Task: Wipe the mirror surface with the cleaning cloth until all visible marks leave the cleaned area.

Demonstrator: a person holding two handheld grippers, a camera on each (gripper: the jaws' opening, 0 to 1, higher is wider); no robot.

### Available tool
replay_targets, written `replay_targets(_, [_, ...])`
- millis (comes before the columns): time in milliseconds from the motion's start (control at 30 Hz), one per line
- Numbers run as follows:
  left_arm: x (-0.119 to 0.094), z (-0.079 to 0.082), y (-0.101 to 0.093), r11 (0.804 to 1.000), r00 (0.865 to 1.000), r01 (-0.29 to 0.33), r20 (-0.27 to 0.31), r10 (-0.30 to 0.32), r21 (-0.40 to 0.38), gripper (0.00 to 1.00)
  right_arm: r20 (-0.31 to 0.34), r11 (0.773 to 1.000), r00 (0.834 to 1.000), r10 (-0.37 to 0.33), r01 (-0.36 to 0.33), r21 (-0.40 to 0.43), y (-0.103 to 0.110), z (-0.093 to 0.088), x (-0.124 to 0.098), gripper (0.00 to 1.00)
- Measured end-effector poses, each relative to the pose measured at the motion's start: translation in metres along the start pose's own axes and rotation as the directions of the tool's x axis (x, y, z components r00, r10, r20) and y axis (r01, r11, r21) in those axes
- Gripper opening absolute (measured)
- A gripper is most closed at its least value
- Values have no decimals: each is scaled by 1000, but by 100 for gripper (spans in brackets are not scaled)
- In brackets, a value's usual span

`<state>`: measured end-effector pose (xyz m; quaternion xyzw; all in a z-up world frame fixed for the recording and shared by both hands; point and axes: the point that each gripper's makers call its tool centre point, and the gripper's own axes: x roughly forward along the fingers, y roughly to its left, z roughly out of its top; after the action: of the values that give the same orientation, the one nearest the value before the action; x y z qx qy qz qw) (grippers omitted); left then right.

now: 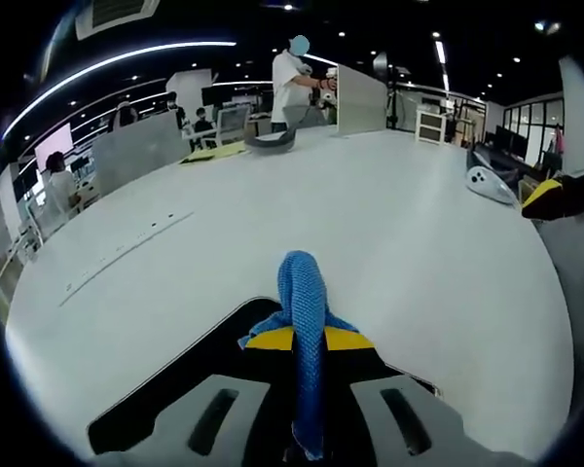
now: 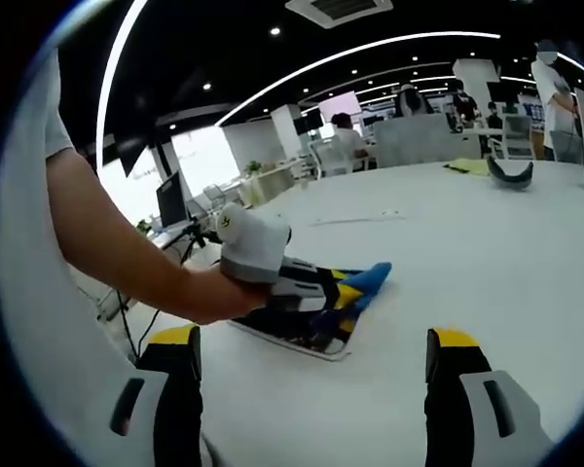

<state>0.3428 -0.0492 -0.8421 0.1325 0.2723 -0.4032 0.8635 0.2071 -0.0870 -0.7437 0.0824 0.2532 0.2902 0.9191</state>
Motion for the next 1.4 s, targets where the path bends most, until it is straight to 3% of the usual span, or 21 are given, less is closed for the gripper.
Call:
replay_targets(400, [3,2,-9,998,1000,24,7,-25,60,6,-10,1000,1000,-8,8,-4,-3,1,-2,95])
replay_targets(733, [2,1,-7,999,999,29,38,-29,20,6,-21,1000,1000,-10,10,-10,-2,0,-3,95])
replay_targets(1400, [-7,-5,-5,998,998,47,45,-48,36,6,-34,999,999,-11,10,-37,7,3,-5,95])
